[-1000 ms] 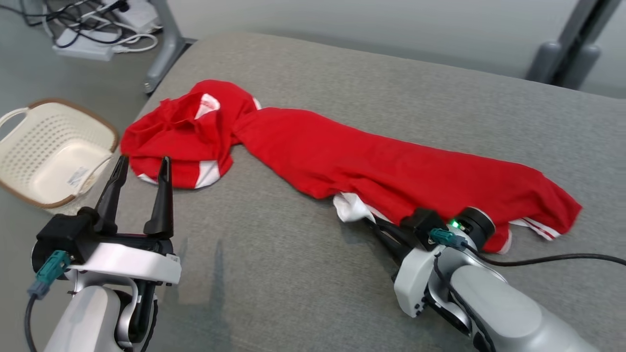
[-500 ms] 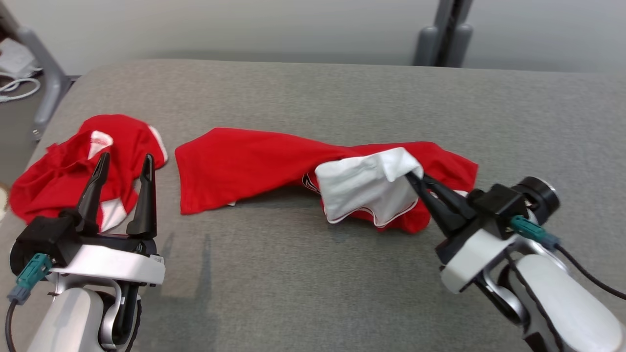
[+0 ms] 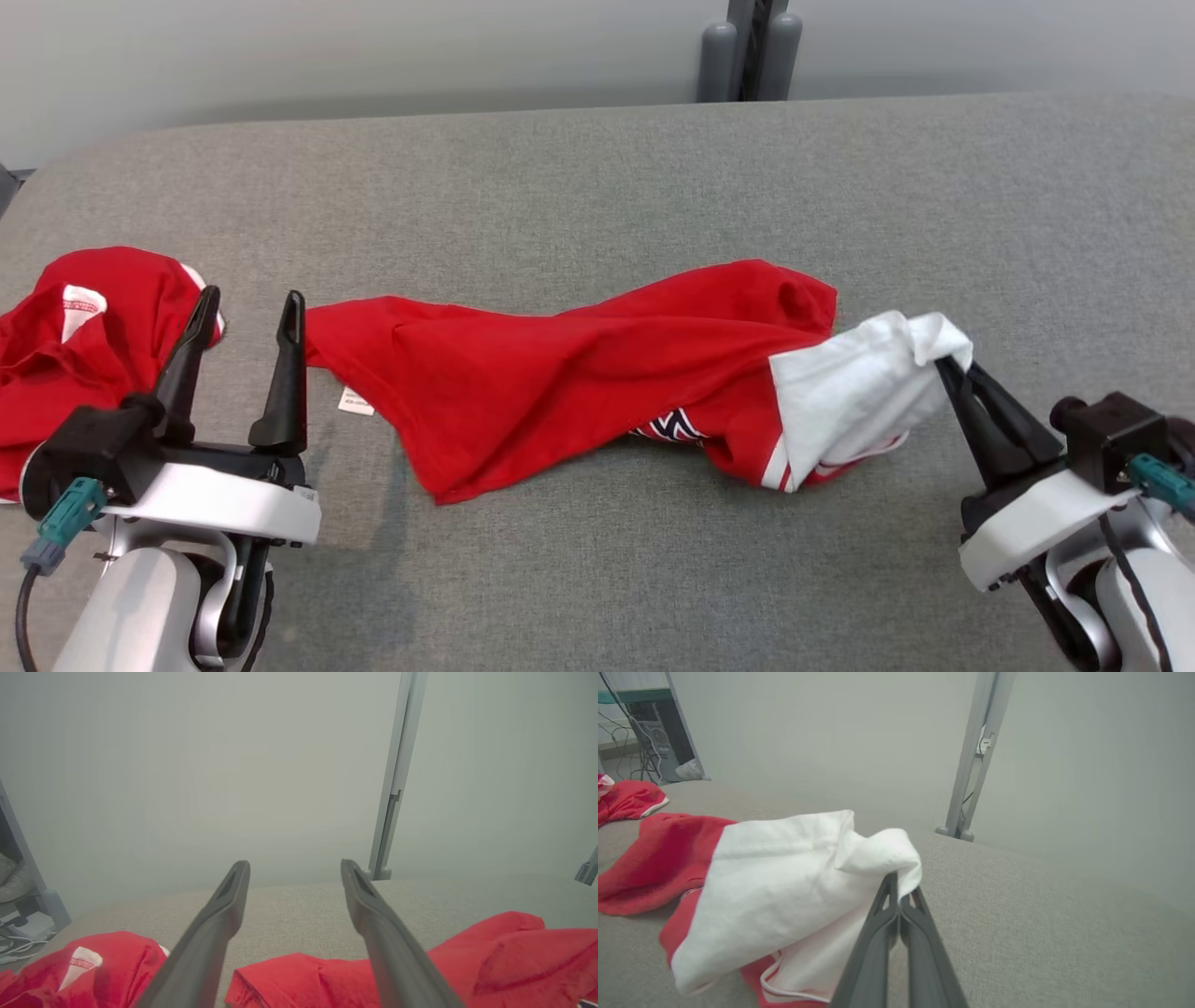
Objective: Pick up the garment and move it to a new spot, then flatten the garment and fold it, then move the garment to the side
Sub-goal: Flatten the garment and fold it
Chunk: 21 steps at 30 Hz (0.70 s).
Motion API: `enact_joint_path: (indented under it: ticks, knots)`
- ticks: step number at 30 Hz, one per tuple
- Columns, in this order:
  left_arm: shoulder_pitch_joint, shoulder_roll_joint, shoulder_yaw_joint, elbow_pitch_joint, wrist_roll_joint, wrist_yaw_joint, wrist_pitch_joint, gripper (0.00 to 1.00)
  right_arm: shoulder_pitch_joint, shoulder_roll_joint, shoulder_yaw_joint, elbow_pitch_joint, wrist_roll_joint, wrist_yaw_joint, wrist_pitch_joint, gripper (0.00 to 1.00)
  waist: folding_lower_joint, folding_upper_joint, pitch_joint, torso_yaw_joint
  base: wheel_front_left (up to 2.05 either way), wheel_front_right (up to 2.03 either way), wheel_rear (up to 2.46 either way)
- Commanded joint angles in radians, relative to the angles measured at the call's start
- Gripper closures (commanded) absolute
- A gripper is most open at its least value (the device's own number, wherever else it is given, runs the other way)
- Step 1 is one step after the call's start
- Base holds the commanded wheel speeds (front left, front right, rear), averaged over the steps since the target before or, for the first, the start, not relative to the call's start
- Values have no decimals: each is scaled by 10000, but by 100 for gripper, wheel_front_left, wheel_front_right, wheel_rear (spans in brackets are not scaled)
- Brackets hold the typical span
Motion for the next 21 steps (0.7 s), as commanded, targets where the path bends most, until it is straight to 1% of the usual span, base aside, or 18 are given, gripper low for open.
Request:
enact_joint_path:
  ticks: [1,6,7,8,9,10,14,21]
  knots:
    - [-31,14,-52,-24,0,-50,27,0,128,167,-168,462,89,-3,-262,100,0,0,121,-77,0,0,0]
    - [-130,-27,-181,-48,-3,-63,56,0,-173,704,-285,2136,254,-3,-909,100,0,0,356,-141,0,0,0]
    - [-144,-22,-207,-52,2,-72,74,0,-243,798,-281,2452,292,-3,-999,67,0,0,389,-141,0,0,0]
    - [-162,-13,-222,-63,0,-69,82,0,-314,905,-265,2723,338,-3,-1082,37,0,0,424,-143,0,0,0]
    - [-175,0,-228,-74,-1,-72,82,0,-373,982,-254,2982,362,-3,-1156,4,0,0,448,-147,0,0,0]
    - [-178,12,-234,-88,4,-63,85,0,-423,1031,-264,3202,378,-3,-1225,0,0,0,471,-155,0,0,0]
    - [-194,75,-245,-112,35,-16,82,0,-540,1197,-485,3816,417,-3,-1460,0,0,0,523,-187,0,0,0]
    - [-3,106,-188,-169,50,128,22,0,-204,1139,-978,3981,343,-3,-1646,0,0,0,406,-269,0,0,0]
